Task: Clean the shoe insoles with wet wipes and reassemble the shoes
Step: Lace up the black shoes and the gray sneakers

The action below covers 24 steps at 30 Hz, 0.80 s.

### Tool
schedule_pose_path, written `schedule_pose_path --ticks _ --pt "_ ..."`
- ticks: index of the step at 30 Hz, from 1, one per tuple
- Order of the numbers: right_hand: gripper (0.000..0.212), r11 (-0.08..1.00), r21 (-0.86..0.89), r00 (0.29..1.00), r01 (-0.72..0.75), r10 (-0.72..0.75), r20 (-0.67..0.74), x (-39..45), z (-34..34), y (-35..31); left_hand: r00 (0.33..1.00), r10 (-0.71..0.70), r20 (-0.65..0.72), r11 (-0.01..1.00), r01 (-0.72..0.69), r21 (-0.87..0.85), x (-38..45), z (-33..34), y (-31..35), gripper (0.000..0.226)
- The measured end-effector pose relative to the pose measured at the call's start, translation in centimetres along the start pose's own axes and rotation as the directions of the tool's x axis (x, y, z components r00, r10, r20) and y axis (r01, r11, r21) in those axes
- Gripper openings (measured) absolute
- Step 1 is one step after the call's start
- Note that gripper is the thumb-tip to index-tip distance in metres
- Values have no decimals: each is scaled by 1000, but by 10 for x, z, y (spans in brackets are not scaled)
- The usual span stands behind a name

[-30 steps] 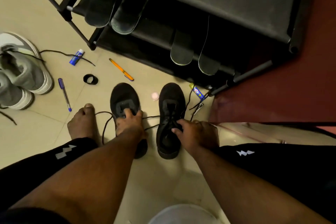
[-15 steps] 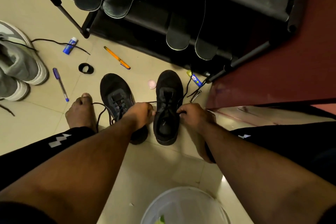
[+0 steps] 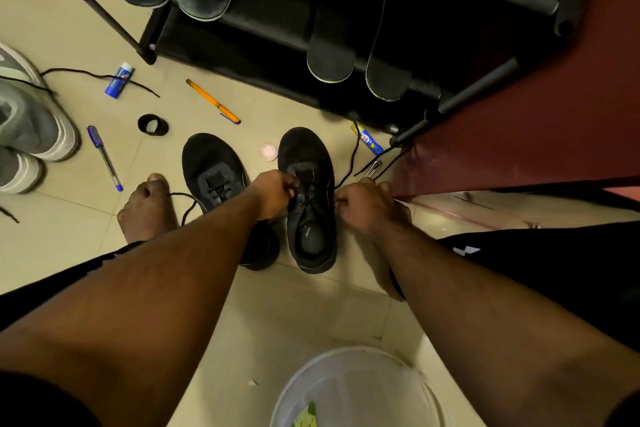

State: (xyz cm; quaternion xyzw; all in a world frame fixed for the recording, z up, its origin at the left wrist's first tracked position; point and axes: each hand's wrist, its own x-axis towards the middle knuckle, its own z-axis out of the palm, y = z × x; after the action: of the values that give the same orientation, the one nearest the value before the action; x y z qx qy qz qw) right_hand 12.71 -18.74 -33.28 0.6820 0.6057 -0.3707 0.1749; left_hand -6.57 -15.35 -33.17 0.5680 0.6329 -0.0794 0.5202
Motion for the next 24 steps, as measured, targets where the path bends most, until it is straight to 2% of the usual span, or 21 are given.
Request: schedule_pose_path --ticks 2,4,6,7,9,10,12,14,16,19,22,24 --pt "27 992 98 997 79 -77 -24 8 7 -4 982 1 -191 998 -12 -55 6 5 -2 54" --pt "31 962 245 993 119 -118 -22 13 13 -6 921 -114 -372 988 65 -140 7 1 -7 72" --pt "35 952 274 990 138 -133 -35 16 17 -6 861 -188 -472 973 99 -208 9 1 -16 69" --pt "36 954 259 988 151 -142 -54 18 17 -7 871 -153 -467 980 73 -185 9 2 -19 56" --pt "33 960 184 975 211 -194 -106 22 18 -10 946 -4 -324 993 -35 -113 8 10 -17 24" --pt "30 959 136 966 247 -233 -114 23 17 -13 967 57 -250 990 -86 -108 9 16 -16 21" --pt "24 951 53 949 303 -296 -110 26 15 -17 975 92 -200 988 -115 -107 12 27 -17 28" --pt "21 938 -35 933 343 -345 -97 29 13 -20 968 88 -233 990 -111 -89 15 30 -18 22" --pt "20 916 -131 918 378 -390 -73 33 13 -22 962 132 -238 990 -140 -16 18 29 -20 15" --pt "21 889 -224 907 399 -419 -47 38 15 -26 954 254 -162 962 -231 146 26 25 -22 16" --pt "22 915 -171 927 366 -375 -23 41 19 -27 958 270 -96 945 -244 217 30 23 -21 23" --pt "22 935 -105 938 340 -345 -39 42 21 -26 970 221 -101 966 -203 162 30 22 -22 25"
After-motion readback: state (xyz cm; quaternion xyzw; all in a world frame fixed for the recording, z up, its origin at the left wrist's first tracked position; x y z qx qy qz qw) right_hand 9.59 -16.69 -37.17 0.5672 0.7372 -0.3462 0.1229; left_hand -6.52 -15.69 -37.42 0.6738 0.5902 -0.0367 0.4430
